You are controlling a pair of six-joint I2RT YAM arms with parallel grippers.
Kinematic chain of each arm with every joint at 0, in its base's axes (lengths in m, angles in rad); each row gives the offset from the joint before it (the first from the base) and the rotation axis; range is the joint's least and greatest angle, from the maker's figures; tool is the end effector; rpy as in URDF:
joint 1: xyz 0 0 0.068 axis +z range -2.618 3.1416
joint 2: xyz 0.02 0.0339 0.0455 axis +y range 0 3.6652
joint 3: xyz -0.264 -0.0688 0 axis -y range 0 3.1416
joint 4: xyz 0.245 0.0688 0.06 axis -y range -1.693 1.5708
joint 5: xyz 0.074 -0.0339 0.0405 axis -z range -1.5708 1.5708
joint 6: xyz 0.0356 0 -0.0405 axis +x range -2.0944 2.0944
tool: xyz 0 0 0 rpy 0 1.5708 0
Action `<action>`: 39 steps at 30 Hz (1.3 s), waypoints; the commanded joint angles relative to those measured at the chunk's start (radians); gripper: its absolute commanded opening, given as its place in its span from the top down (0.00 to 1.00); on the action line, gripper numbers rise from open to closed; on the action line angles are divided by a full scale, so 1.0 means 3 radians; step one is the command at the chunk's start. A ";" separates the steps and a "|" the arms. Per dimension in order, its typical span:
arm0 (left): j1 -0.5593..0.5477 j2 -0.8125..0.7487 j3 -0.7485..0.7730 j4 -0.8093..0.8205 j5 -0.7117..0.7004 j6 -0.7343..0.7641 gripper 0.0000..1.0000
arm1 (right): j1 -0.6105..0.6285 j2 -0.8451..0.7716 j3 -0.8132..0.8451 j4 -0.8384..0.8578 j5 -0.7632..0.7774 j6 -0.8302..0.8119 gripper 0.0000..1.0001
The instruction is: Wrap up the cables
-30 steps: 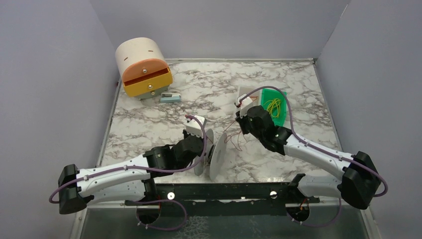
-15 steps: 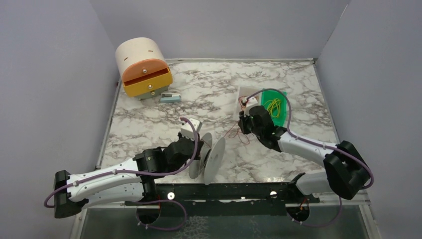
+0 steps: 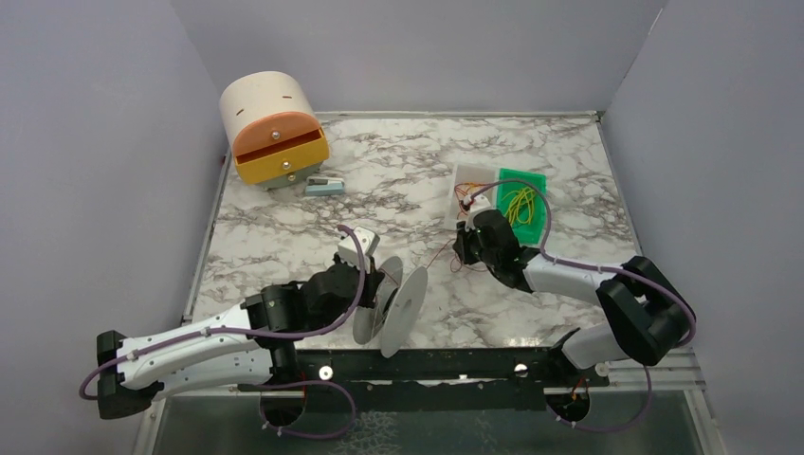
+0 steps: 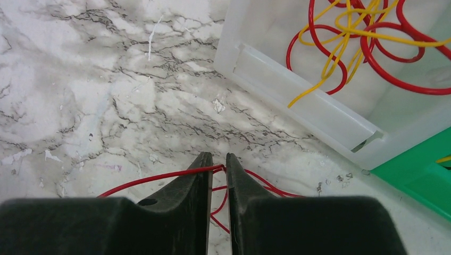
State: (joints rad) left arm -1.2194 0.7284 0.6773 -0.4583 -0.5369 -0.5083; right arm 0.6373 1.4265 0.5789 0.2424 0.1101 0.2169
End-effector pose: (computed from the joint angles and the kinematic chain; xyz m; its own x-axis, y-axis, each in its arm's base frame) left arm 0.0729 -0.1459 0.2856 -0.4645 0.0520 -0.8841 0.4888 0.8475 -0.2070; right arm 0.2267 0.1629 0.1686 -0.5582 -0.1471 -0.8166 -0.4082 0.9055 0.1159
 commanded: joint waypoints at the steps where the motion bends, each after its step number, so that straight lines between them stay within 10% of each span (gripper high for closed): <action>1: -0.0016 -0.0110 0.0205 0.0155 0.0077 0.0002 1.00 | -0.0028 0.0056 -0.0093 0.0238 -0.0055 0.0091 0.84; 5: -0.0022 -0.0127 0.0229 0.0169 0.0047 -0.0005 1.00 | -0.0035 0.0001 -0.0142 0.0238 -0.0088 0.0089 0.99; 28: -0.0016 -0.0192 0.0919 0.0881 -0.0662 0.0008 1.00 | -0.0028 -0.0886 -0.0400 -0.0131 -0.1622 -0.0052 0.99; 39: -0.0016 0.0281 0.1219 0.1522 -0.0536 0.0214 1.00 | -0.0028 -0.1982 -0.0439 -0.0438 -0.2617 0.0040 0.77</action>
State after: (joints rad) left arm -1.2198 0.7952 0.9813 -0.1745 -0.7036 -0.4625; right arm 0.6331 0.9314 0.4641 0.1616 -0.5423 0.2092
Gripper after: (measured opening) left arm 0.026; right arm 0.208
